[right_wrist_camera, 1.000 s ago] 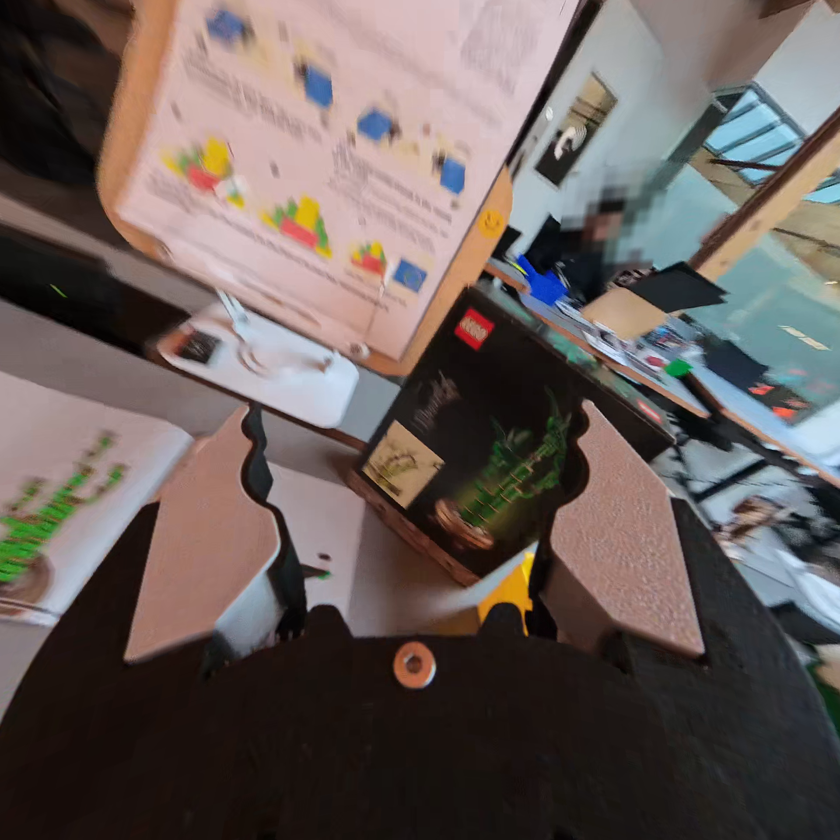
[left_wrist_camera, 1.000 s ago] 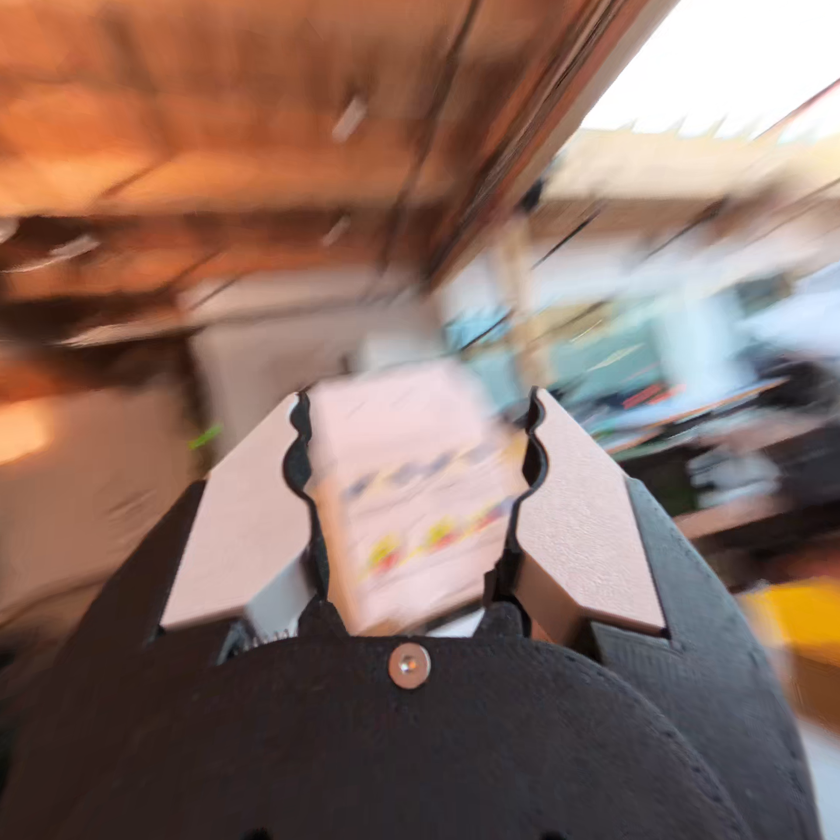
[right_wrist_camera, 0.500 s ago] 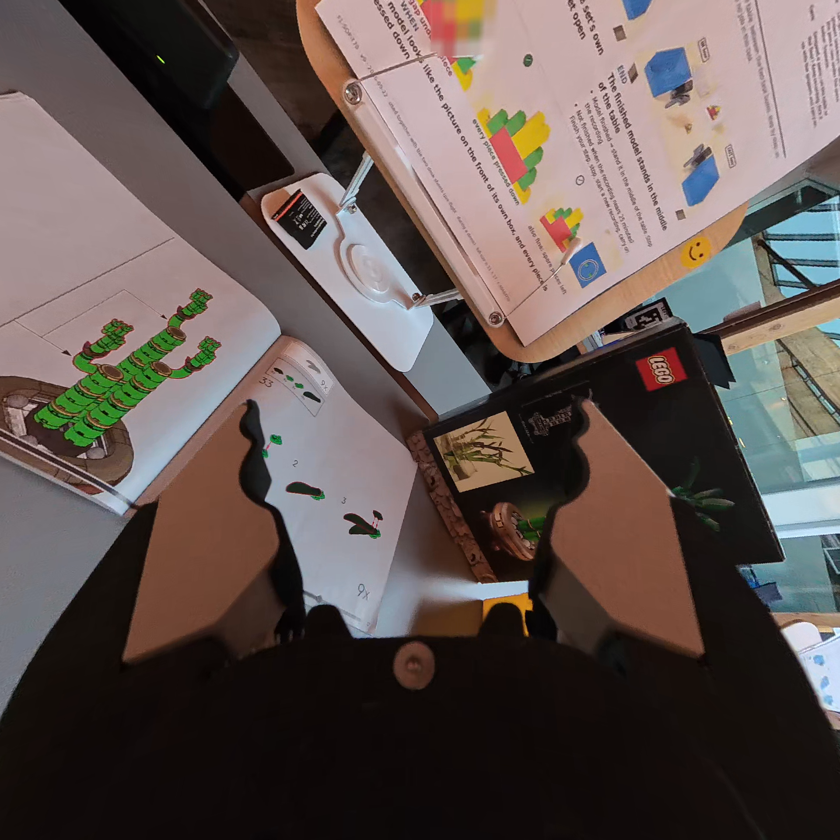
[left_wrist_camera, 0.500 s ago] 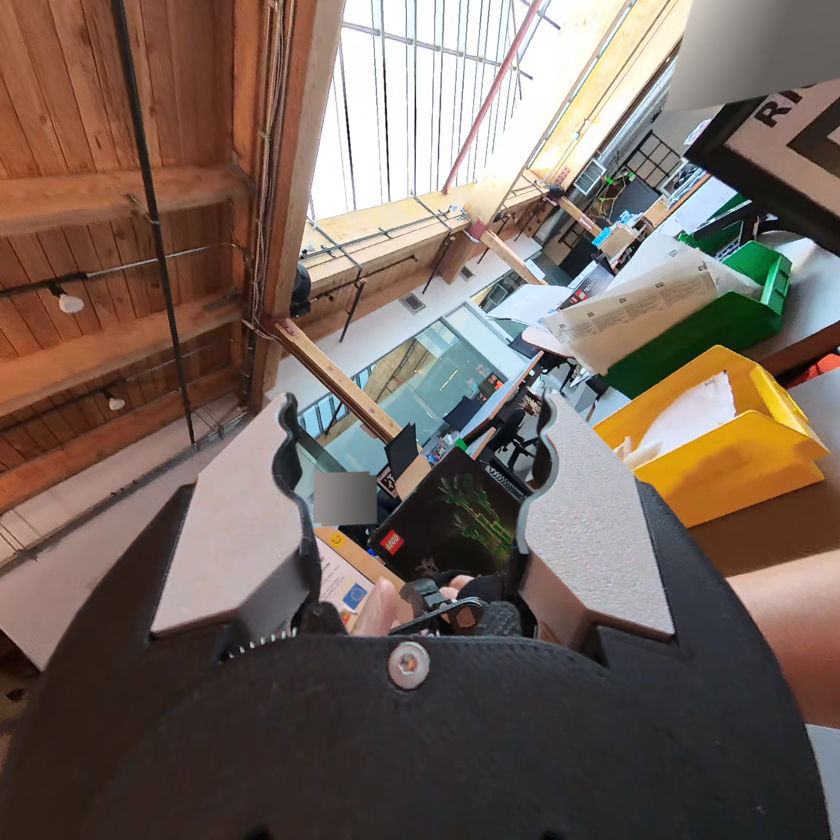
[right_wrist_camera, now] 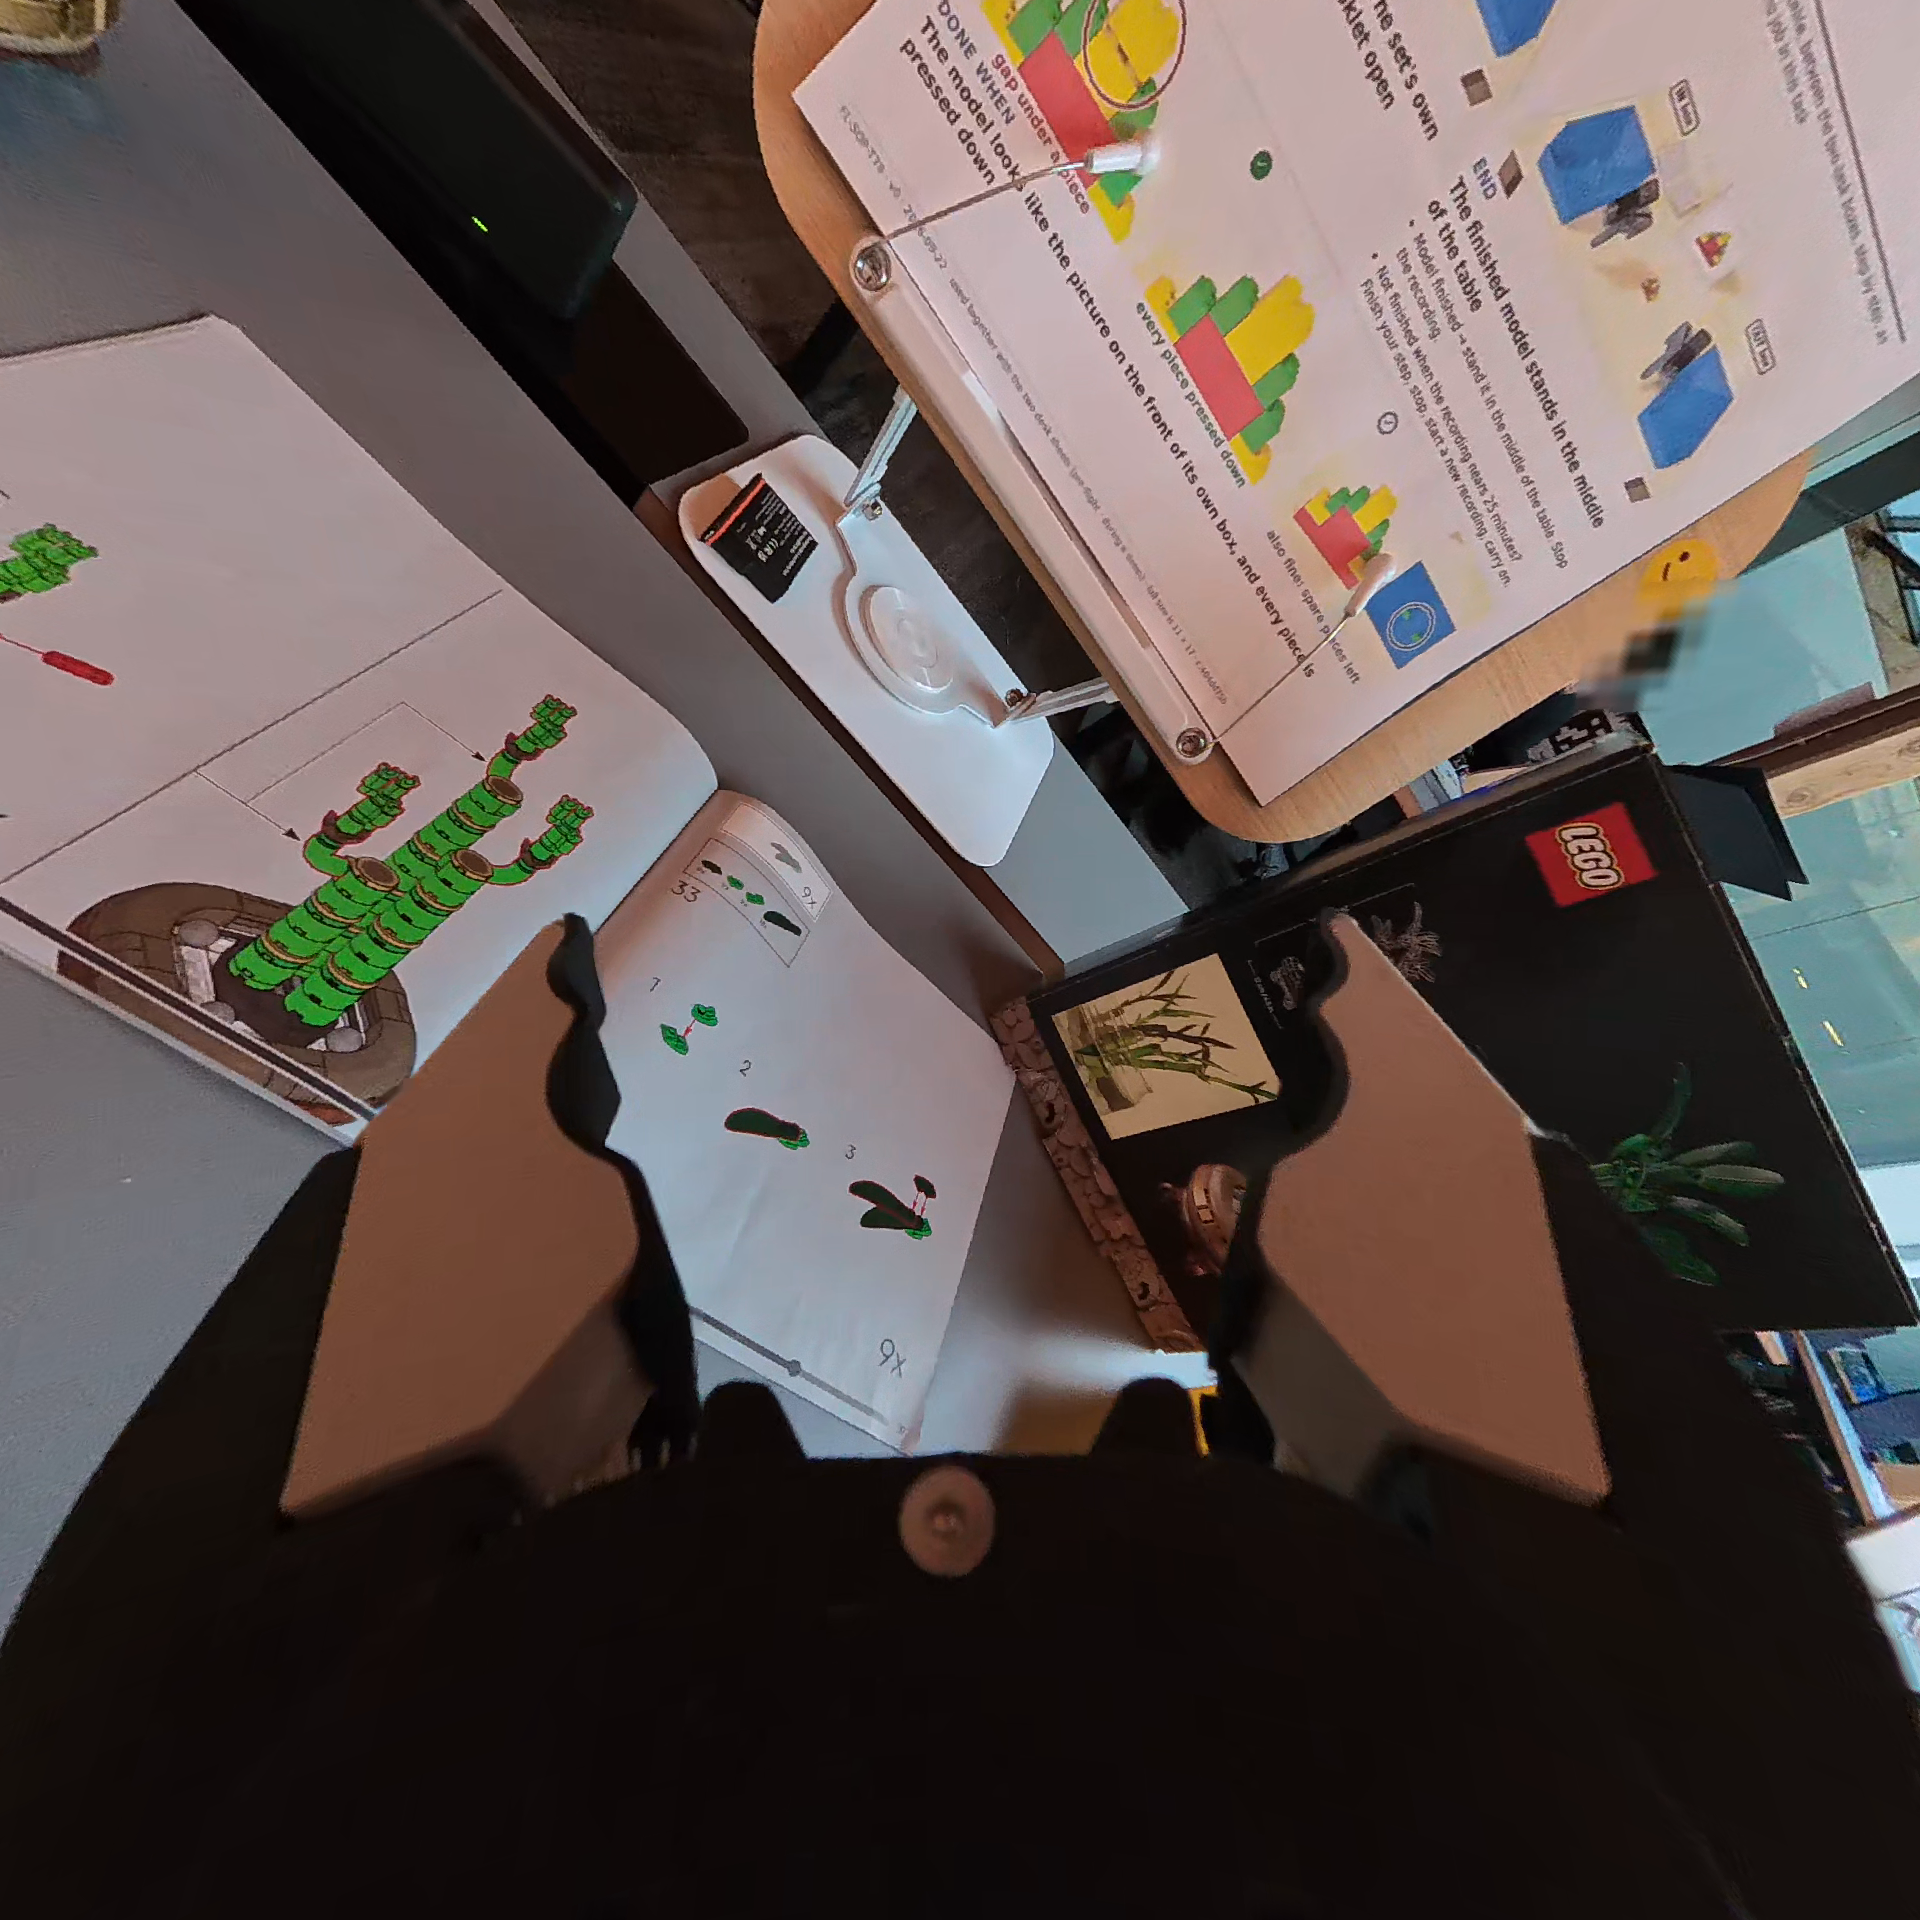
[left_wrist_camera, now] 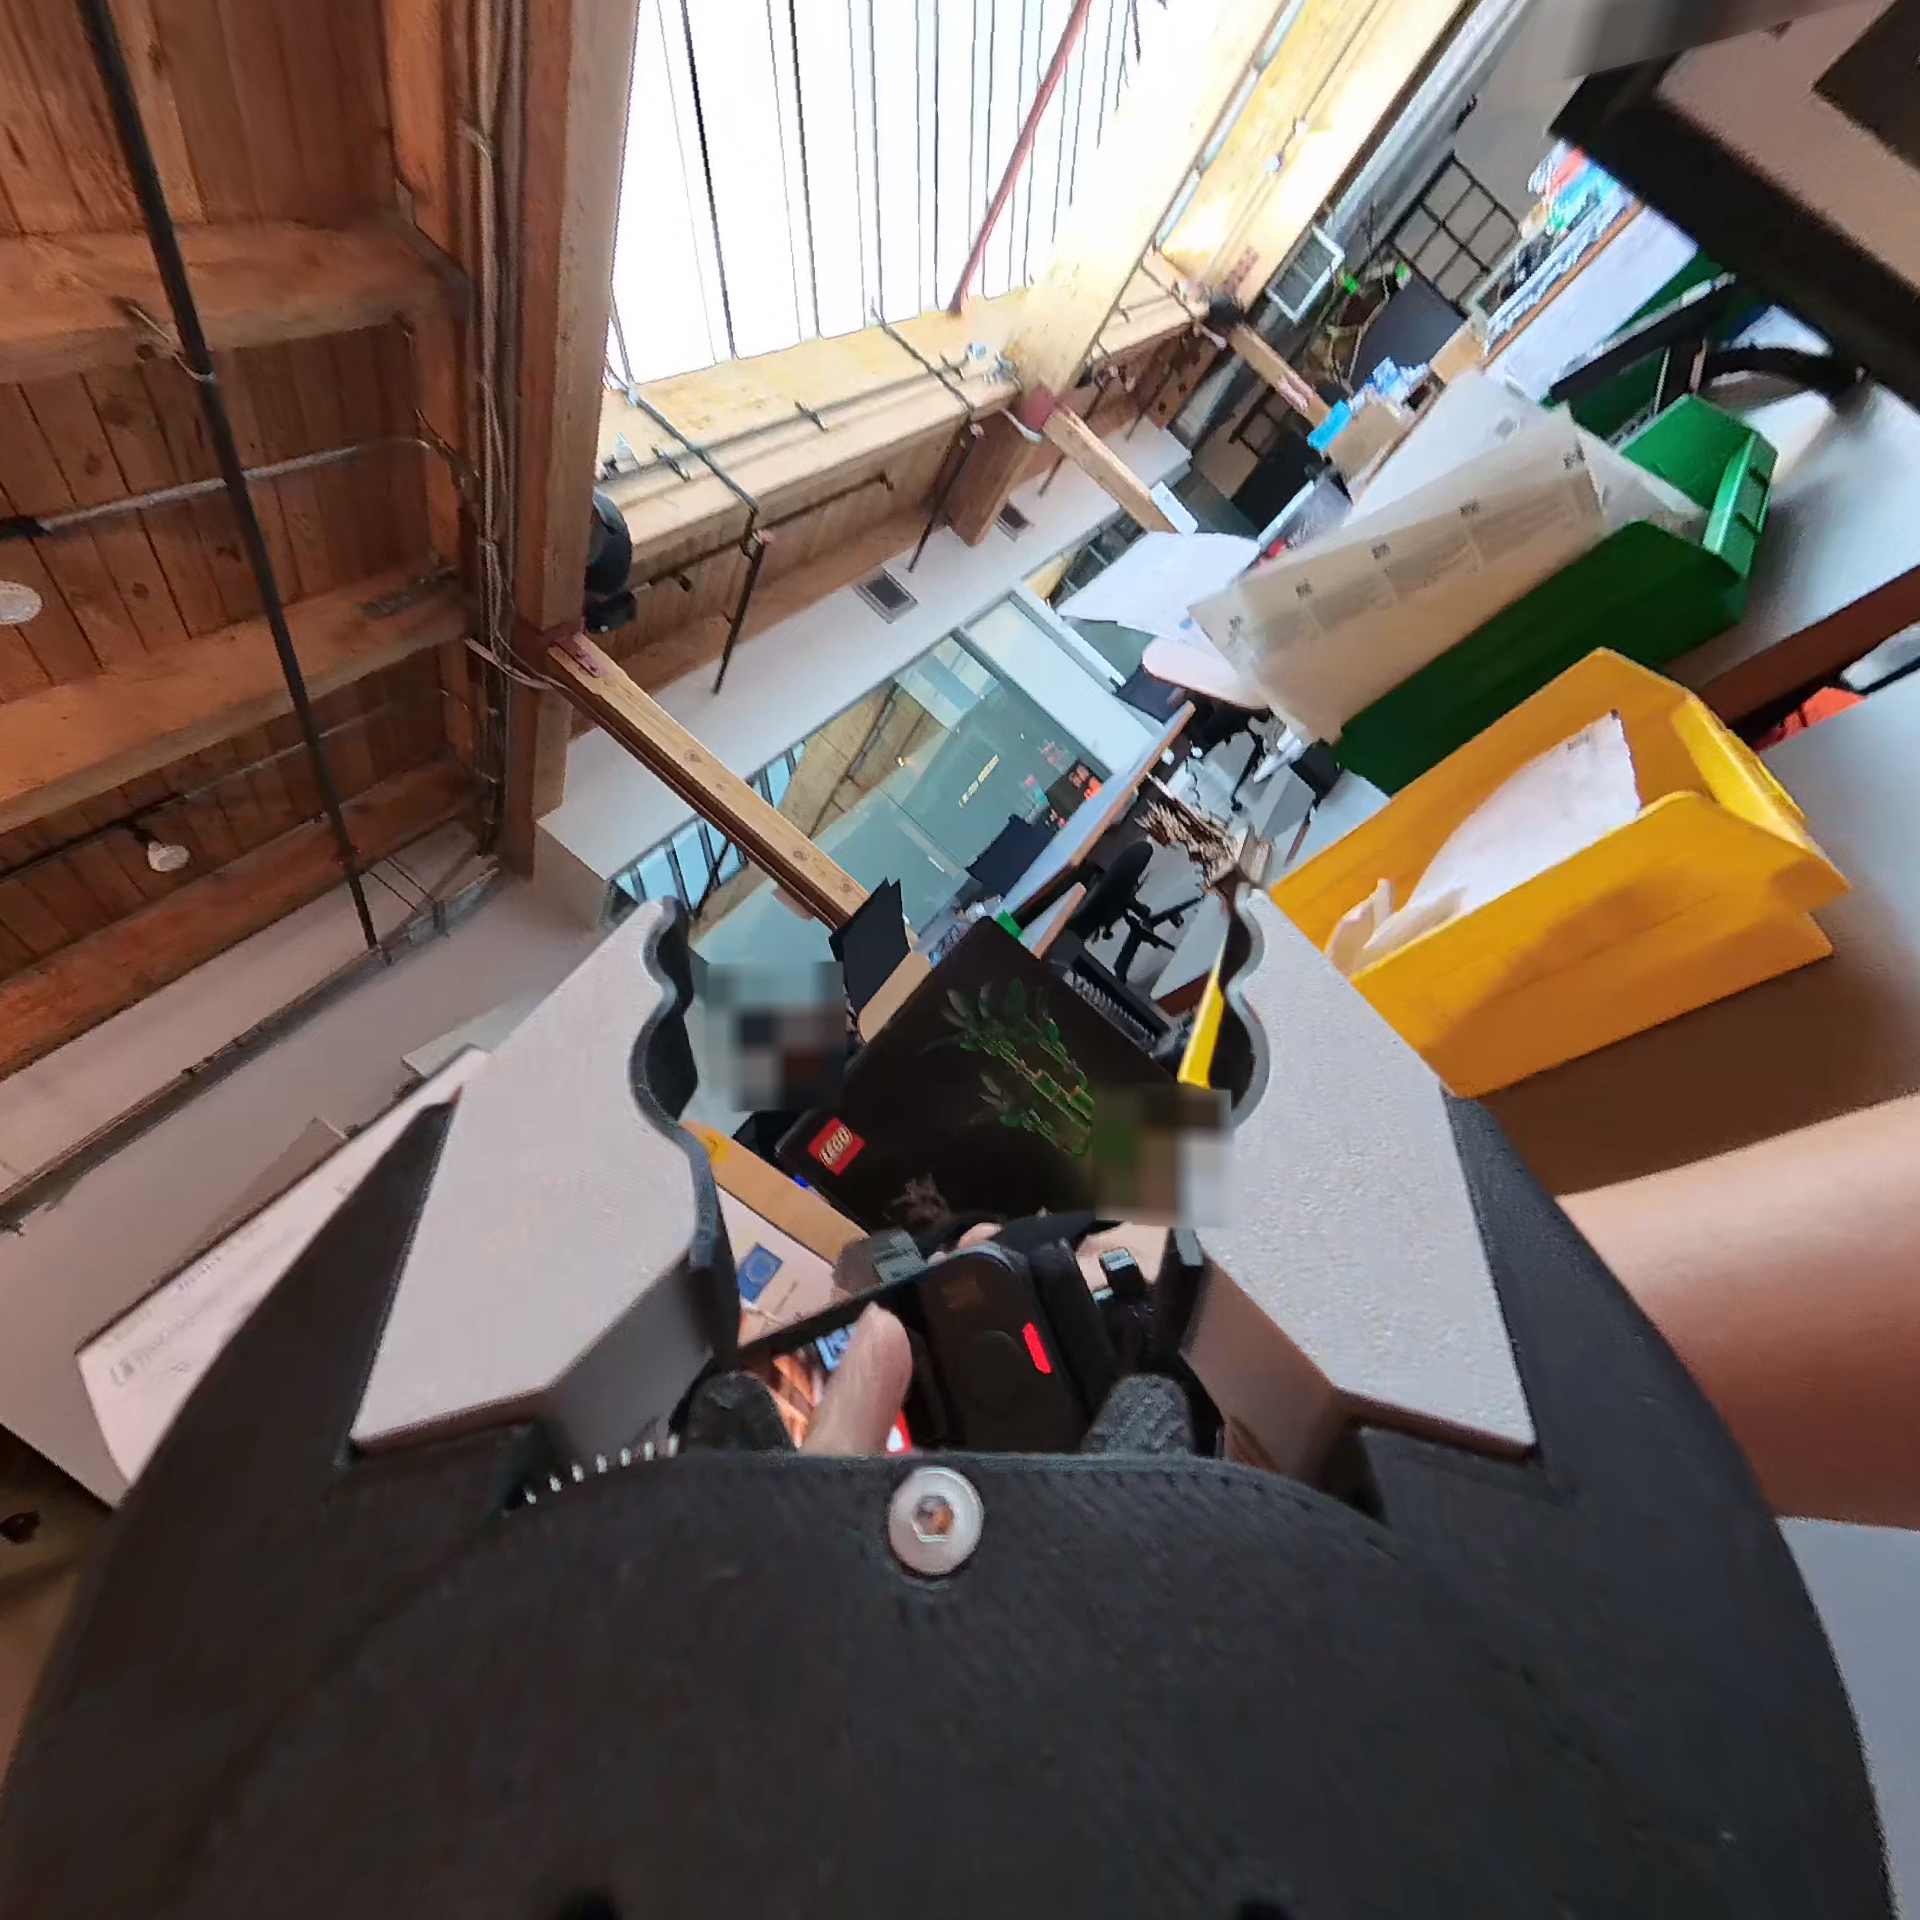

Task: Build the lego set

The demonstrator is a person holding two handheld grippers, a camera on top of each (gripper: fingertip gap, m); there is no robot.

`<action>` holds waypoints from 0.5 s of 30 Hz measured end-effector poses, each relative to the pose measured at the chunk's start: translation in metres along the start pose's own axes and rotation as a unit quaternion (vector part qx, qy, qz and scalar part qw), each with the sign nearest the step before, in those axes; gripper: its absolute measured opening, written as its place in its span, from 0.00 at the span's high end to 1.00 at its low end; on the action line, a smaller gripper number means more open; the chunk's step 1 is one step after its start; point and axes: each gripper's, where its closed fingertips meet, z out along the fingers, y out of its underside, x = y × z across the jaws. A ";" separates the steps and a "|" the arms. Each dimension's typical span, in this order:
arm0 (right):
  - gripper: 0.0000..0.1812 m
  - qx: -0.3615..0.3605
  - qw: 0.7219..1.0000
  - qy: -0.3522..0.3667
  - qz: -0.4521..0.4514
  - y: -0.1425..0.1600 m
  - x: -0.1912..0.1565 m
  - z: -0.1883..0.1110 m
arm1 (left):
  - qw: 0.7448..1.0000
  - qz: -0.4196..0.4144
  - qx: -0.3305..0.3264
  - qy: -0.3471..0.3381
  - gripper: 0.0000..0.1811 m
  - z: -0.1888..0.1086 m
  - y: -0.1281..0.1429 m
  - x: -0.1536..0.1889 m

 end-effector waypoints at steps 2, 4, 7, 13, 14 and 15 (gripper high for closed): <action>0.28 -0.008 1.000 -0.008 0.002 0.003 -0.003 0.002 | 1.000 -0.006 -0.007 0.001 0.43 0.001 0.006 0.001; 0.28 -0.007 1.000 -0.009 -0.003 0.004 -0.004 0.003 | 1.000 -0.006 0.006 -0.007 0.43 -0.001 0.000 -0.003; 0.28 -0.003 1.000 -0.014 -0.004 0.002 -0.007 0.004 | 0.999 -0.016 0.030 -0.017 0.43 -0.007 -0.019 -0.012; 0.28 0.001 1.000 -0.010 -0.001 0.007 -0.004 0.011 | 0.997 -0.033 0.052 -0.043 0.44 -0.020 -0.049 -0.032; 0.28 0.000 1.000 -0.001 0.000 0.011 0.002 0.015 | 0.997 -0.051 0.041 -0.045 0.44 -0.019 -0.050 -0.034; 0.28 -0.003 1.000 0.012 0.001 0.018 0.011 0.020 | 0.996 -0.077 0.017 -0.050 0.45 -0.017 -0.048 -0.037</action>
